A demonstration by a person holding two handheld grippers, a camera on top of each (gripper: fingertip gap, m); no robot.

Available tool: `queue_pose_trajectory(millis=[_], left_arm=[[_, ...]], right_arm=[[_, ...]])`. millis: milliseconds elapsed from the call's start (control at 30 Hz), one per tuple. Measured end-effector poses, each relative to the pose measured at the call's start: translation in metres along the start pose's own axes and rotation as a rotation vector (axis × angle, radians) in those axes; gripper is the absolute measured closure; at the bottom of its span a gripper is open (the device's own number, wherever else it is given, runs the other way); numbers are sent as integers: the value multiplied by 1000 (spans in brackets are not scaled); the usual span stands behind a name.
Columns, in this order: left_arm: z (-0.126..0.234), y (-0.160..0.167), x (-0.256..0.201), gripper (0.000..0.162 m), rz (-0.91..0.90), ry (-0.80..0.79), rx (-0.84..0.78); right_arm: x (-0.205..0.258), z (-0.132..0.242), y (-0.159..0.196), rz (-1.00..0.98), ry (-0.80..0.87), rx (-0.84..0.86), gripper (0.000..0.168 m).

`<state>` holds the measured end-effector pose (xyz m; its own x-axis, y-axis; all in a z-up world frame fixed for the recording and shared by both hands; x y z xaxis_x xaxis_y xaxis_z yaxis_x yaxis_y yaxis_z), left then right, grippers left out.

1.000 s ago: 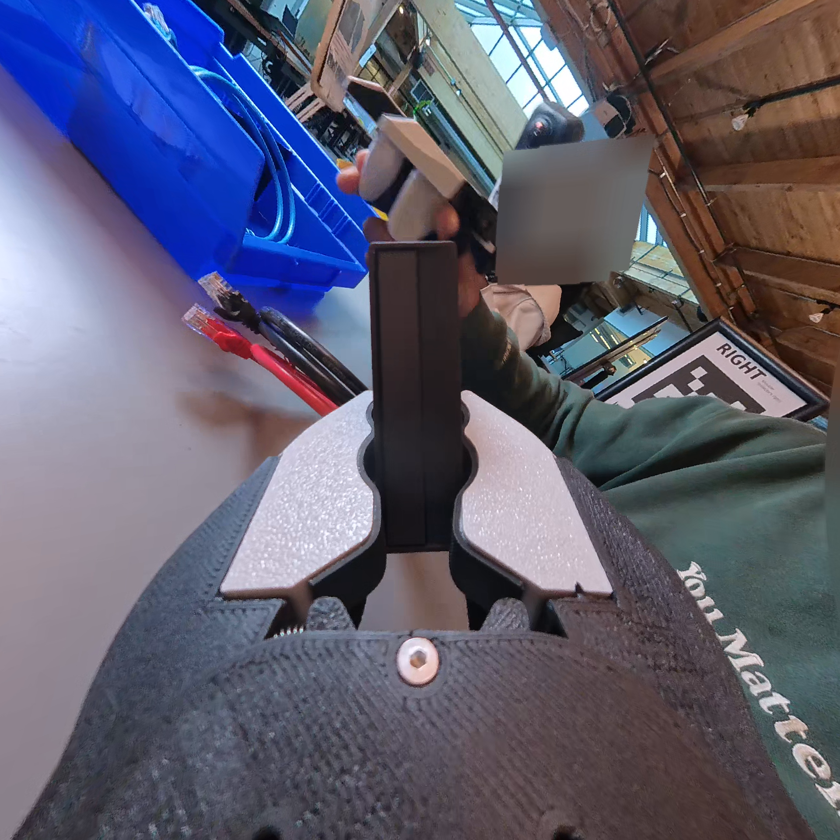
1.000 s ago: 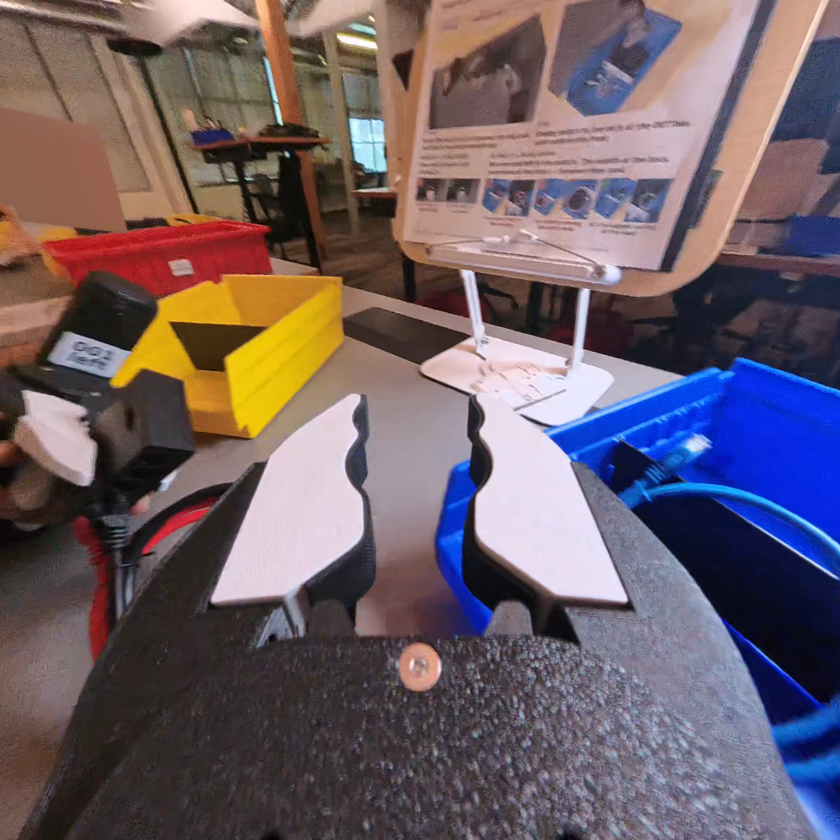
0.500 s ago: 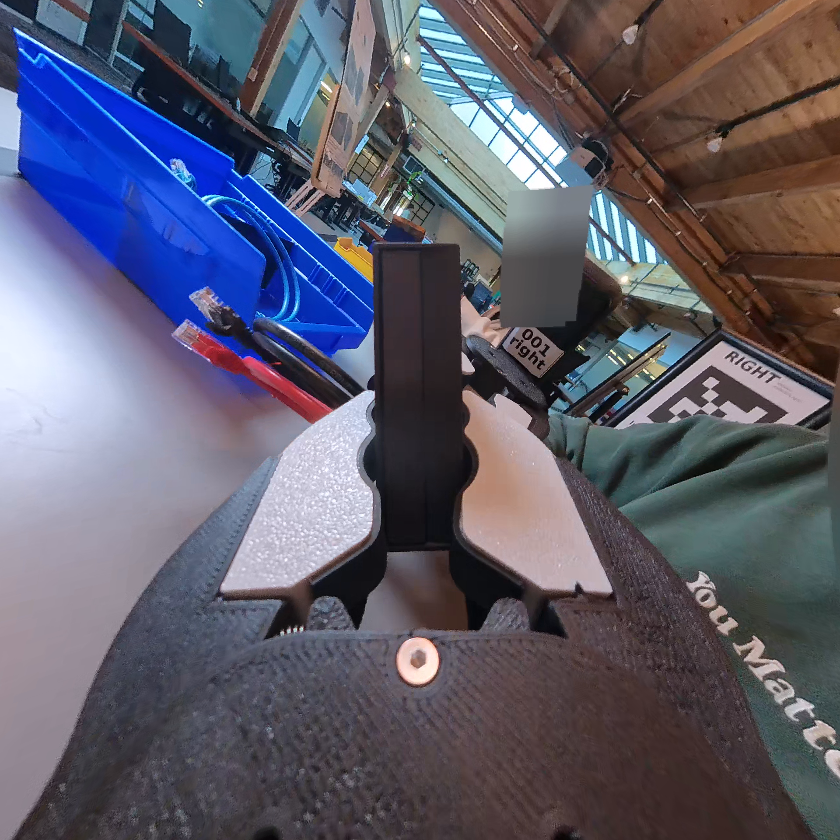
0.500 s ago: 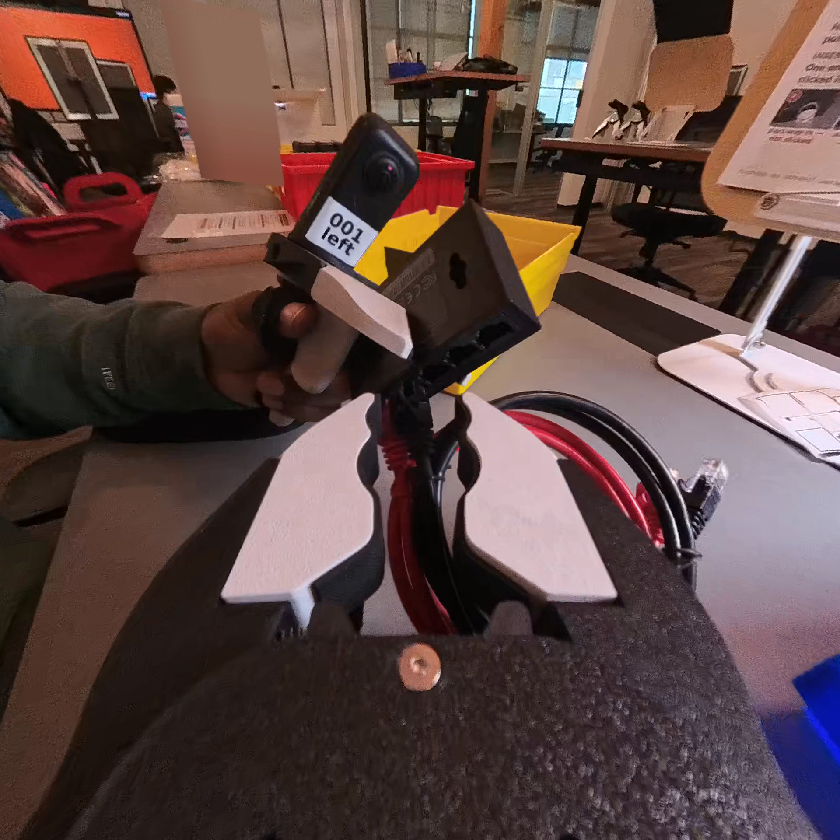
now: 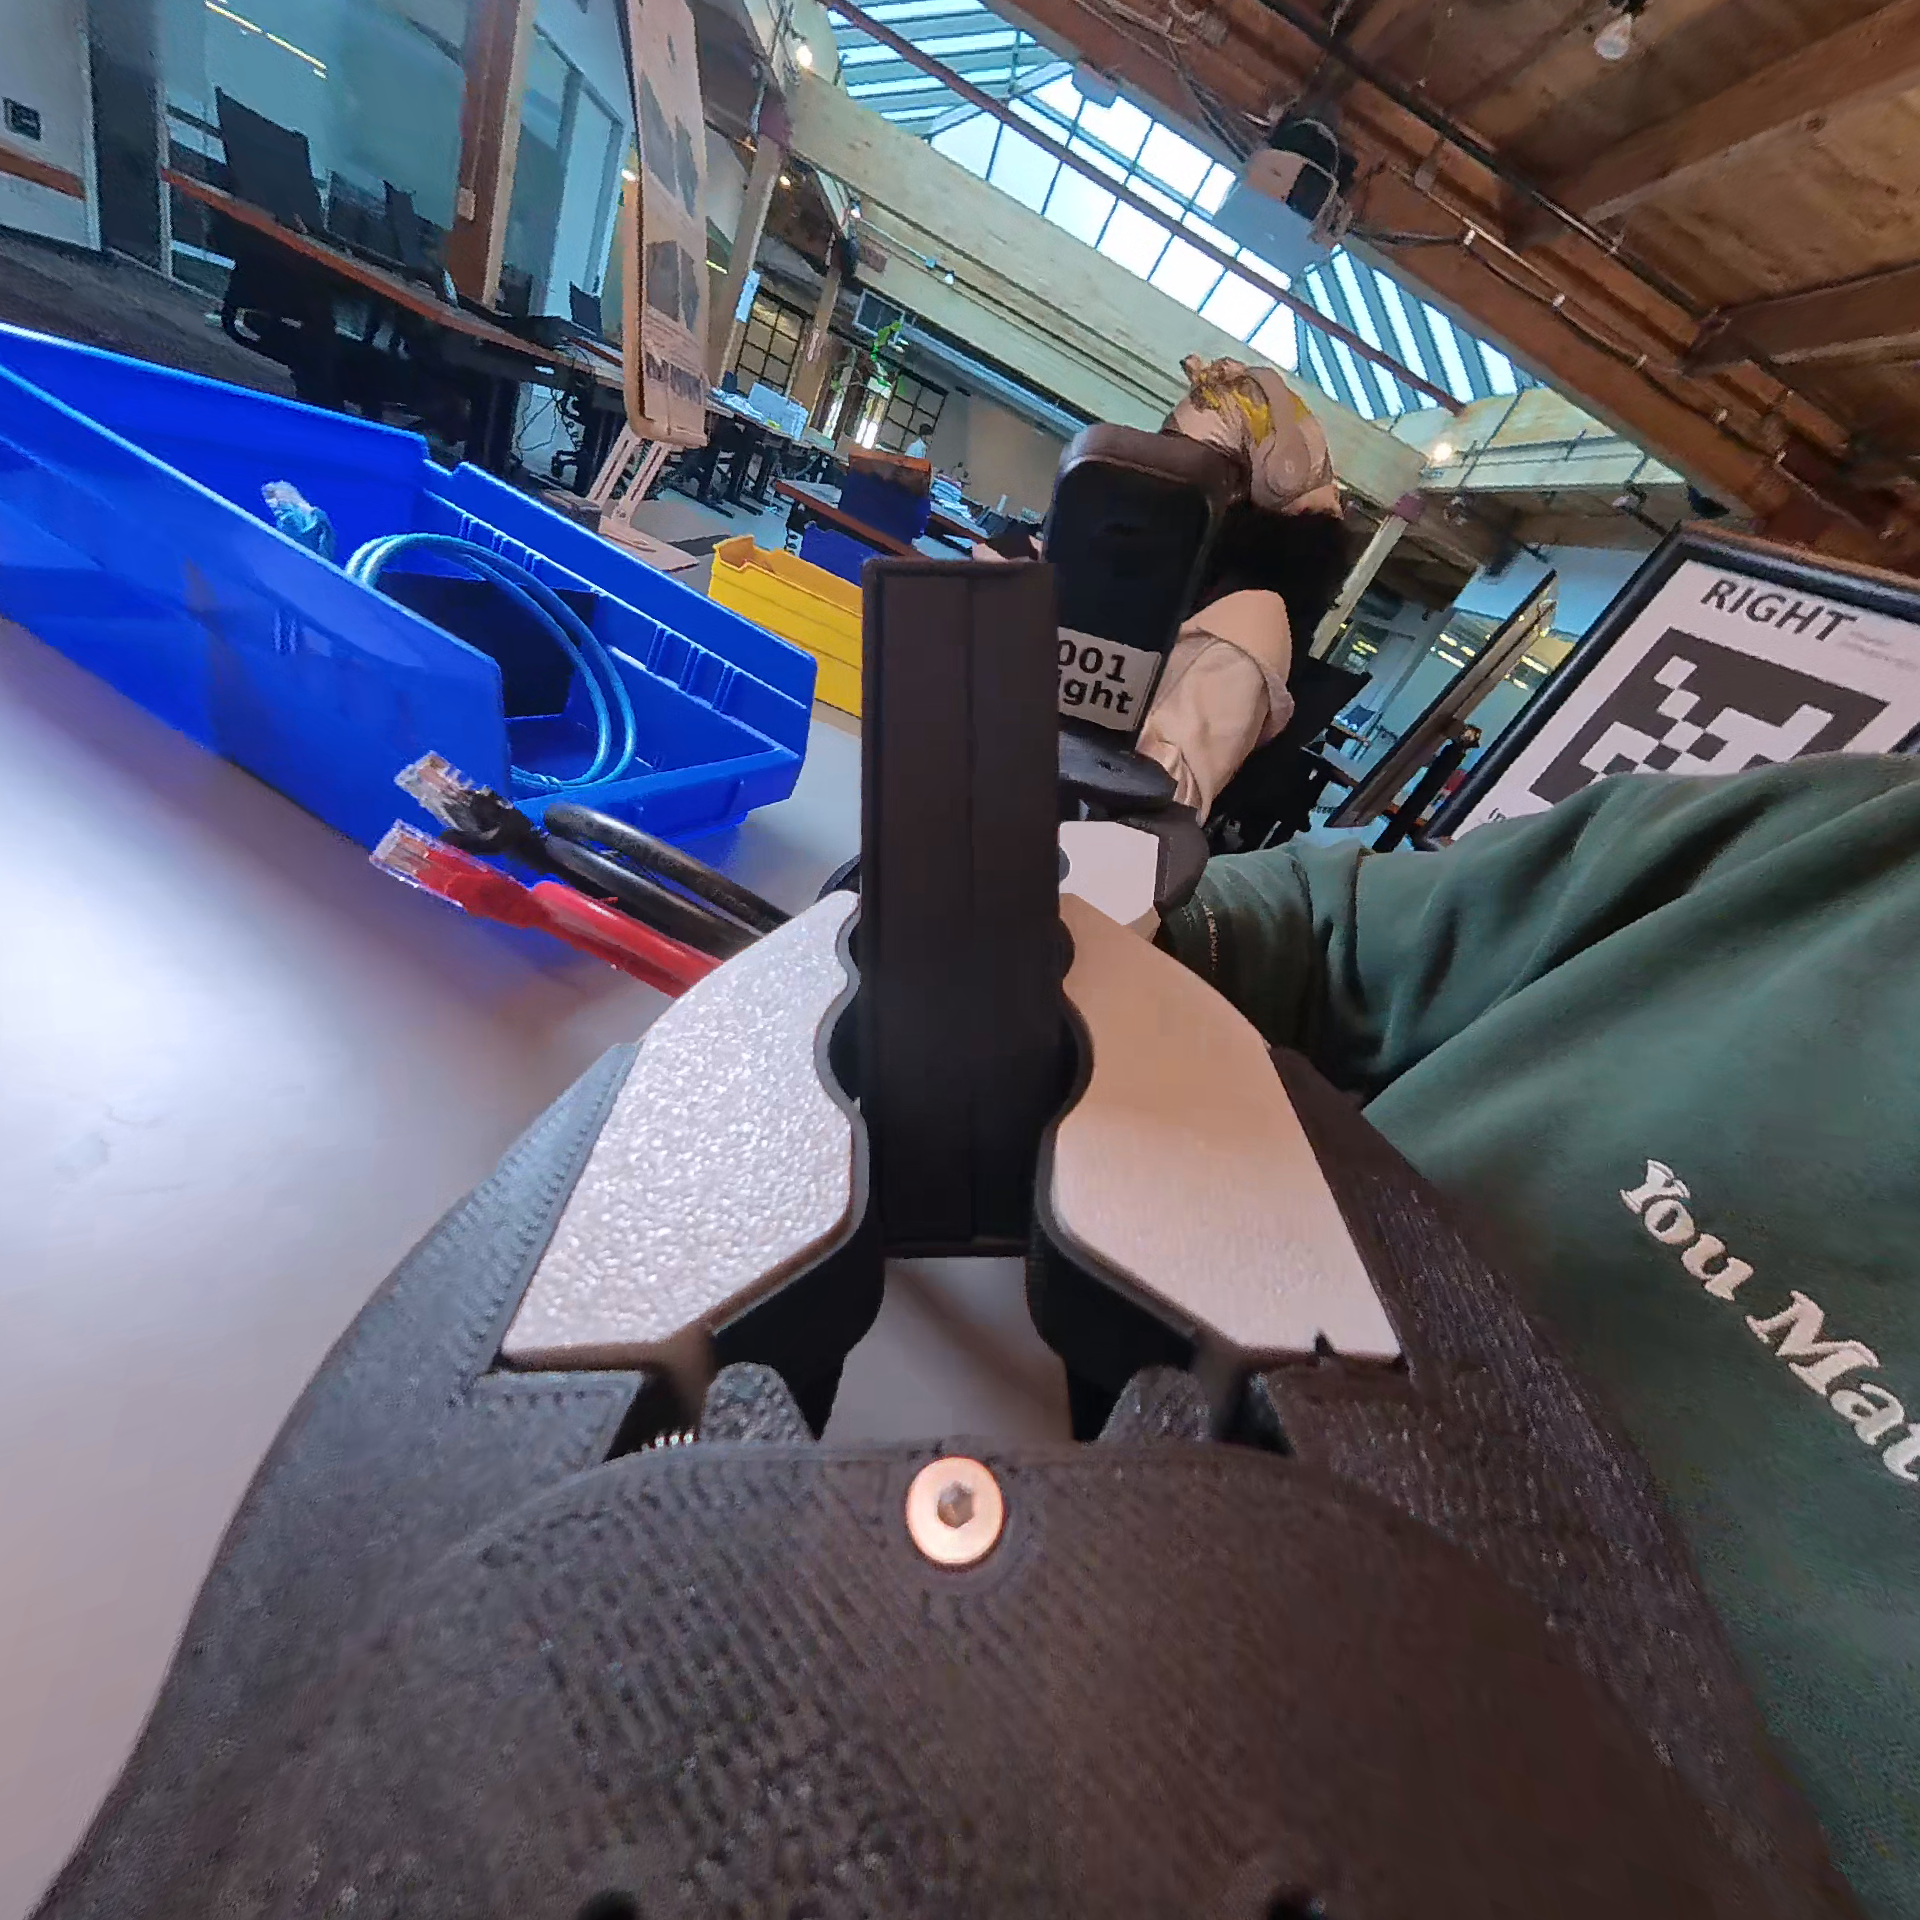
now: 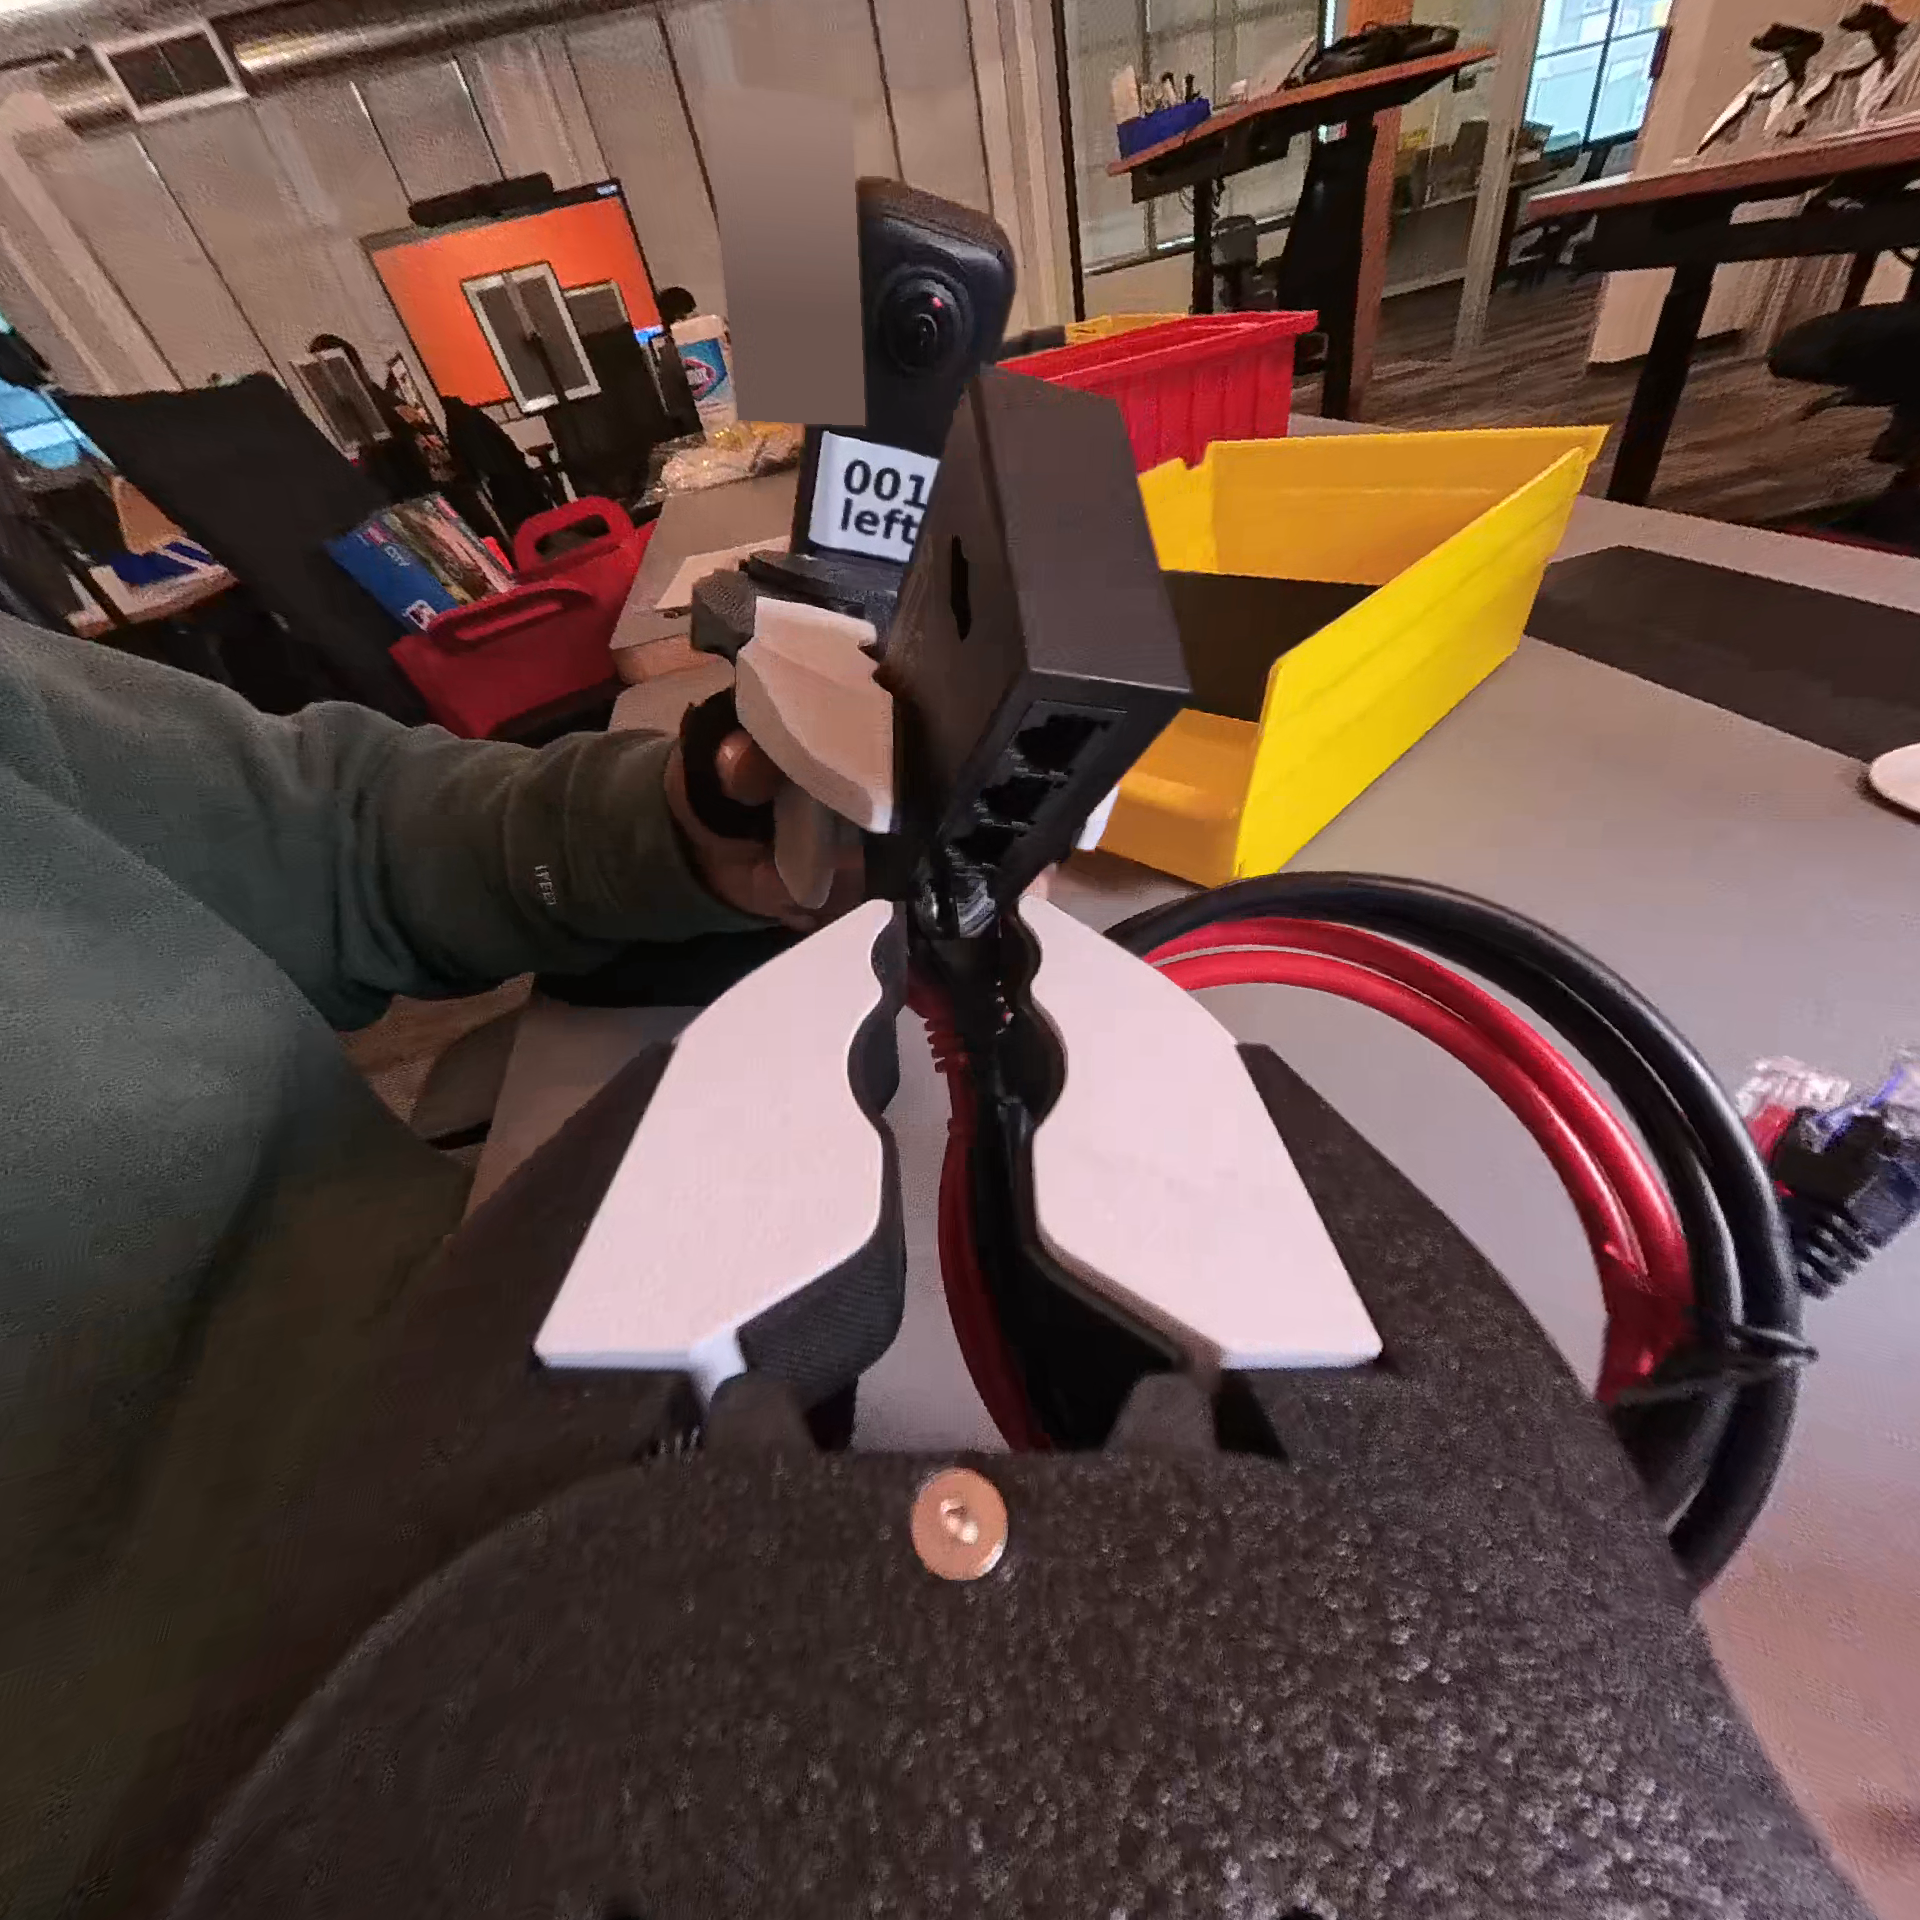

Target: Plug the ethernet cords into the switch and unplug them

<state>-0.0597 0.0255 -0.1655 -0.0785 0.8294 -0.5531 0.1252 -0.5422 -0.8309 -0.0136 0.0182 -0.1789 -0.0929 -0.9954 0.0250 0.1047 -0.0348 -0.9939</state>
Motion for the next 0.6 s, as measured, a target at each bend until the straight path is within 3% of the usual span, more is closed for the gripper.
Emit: queue_pose_trajectory(millis=[133, 333, 600], left_arm=[[-2, 1, -6, 131, -64, -13, 12], [-7, 3, -9, 131, -297, -122, 28], [-13, 1, -21, 132, -755, -272, 12]], right_arm=[[3, 2, -2, 20, -10, 35, 153], [-1, 2, 3, 52, 70, 89, 154], [0, 10, -6, 110, 140, 90, 154]])
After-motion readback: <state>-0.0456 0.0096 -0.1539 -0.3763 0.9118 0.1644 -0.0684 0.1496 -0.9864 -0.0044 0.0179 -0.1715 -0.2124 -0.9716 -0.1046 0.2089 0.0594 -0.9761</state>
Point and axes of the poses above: each gripper's, where its closed fingertips meet, z back along the fingers, y out of its underside, x = y × z across the jaws, the point moved 3 cm from there along z, back along the fingers, and after that the axes turned 9 degrees about z, right-handed, at the moved point
